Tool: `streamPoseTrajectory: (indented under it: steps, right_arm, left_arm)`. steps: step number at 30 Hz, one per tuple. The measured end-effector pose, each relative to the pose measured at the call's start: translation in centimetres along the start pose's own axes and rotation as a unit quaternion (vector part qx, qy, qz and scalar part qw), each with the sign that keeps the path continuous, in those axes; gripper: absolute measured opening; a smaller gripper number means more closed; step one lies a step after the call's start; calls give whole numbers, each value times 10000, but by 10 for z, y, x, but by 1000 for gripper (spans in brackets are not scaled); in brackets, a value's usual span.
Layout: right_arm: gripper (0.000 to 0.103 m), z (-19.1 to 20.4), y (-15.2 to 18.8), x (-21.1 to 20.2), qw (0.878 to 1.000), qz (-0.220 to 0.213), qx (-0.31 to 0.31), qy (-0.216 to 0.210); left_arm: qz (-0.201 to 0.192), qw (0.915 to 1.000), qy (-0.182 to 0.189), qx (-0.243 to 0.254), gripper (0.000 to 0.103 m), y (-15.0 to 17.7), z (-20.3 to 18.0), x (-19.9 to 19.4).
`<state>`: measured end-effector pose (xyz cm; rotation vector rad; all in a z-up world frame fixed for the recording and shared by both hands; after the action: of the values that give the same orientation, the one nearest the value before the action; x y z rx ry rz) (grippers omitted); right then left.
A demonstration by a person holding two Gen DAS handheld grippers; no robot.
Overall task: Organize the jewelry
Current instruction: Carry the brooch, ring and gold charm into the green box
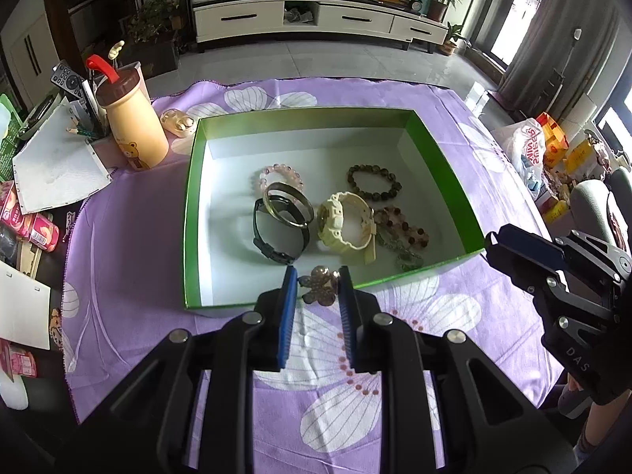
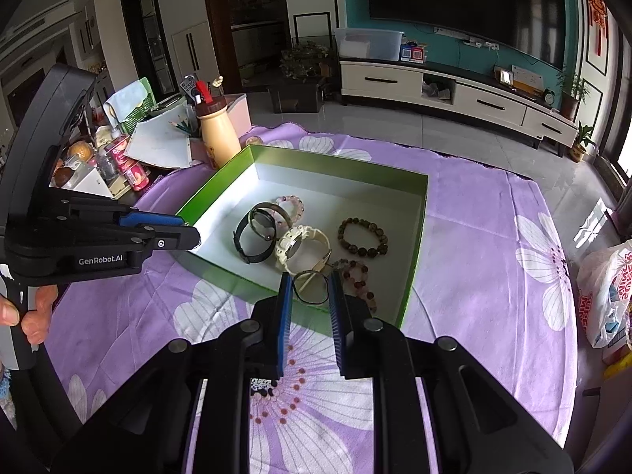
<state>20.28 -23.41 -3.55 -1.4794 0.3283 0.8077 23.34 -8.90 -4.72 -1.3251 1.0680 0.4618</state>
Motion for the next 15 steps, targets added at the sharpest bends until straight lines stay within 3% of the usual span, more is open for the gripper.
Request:
streamPoseTrajectory:
  steps: [15]
  right_arm:
    - [18, -27, -18, 26, 9992, 46, 385, -25]
  left_arm:
    - [219, 9992, -150, -283, 20, -24, 24, 31]
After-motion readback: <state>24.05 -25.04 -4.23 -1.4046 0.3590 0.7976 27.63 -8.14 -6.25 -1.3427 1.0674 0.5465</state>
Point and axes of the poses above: each gripper's, at about its wrist camera, not at the fingertips, and x roughly the way its jaws point, z to its left, y to its underside, the point moved 7 cm from there along x, roughly the way its jaws point, and after that the axes turned 4 degrees about -z, right-handed, at the moved point
